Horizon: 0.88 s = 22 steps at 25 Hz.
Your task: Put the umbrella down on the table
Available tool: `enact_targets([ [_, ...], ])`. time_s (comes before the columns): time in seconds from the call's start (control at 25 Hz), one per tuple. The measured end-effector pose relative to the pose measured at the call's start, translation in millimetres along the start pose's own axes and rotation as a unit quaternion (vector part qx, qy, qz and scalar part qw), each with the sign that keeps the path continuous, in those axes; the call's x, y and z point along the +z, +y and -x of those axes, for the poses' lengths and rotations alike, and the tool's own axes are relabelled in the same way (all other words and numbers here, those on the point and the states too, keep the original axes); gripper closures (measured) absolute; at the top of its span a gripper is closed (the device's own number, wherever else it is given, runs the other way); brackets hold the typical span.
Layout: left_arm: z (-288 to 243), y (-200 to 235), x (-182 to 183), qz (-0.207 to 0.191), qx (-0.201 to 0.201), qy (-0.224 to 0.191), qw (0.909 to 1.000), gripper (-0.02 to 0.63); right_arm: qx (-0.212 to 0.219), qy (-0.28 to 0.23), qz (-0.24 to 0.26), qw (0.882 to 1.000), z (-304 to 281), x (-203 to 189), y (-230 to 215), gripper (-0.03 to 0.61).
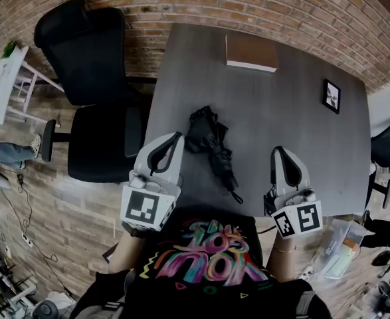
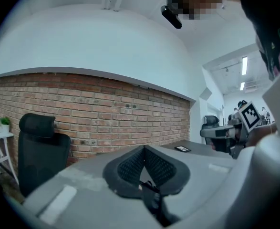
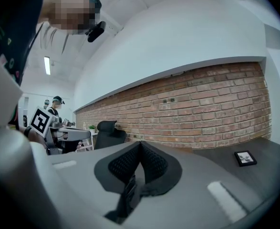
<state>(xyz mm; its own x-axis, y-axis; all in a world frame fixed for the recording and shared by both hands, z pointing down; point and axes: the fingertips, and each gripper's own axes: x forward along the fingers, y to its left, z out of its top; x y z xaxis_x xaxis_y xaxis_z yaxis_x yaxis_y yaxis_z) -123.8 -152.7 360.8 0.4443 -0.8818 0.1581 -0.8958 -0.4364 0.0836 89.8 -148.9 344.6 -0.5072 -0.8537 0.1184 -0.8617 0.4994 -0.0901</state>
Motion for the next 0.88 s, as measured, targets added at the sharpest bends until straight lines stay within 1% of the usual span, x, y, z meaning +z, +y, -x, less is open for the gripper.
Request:
enact_targets([
  [0.4,2.2,2.5,-0.4,0.001,0.007,0.0,1.0,0.614,0.015,0.005,0.01,1.0,-4.4,-1.8,7.2,0.578],
  [0.64,2.9,3.3,-2.3,0.001,0.008,0.0,1.0,0.614,0.008,-0.003,0.01,1.0,-4.4,0.7,4.5,0.578],
  [0.88,2.5,3.0,-1.1,0.002,0.009,0.0,1.0,0.614,0.009,0.0,0.003,1.0,-5.2,-1.7,4.9,0.578],
])
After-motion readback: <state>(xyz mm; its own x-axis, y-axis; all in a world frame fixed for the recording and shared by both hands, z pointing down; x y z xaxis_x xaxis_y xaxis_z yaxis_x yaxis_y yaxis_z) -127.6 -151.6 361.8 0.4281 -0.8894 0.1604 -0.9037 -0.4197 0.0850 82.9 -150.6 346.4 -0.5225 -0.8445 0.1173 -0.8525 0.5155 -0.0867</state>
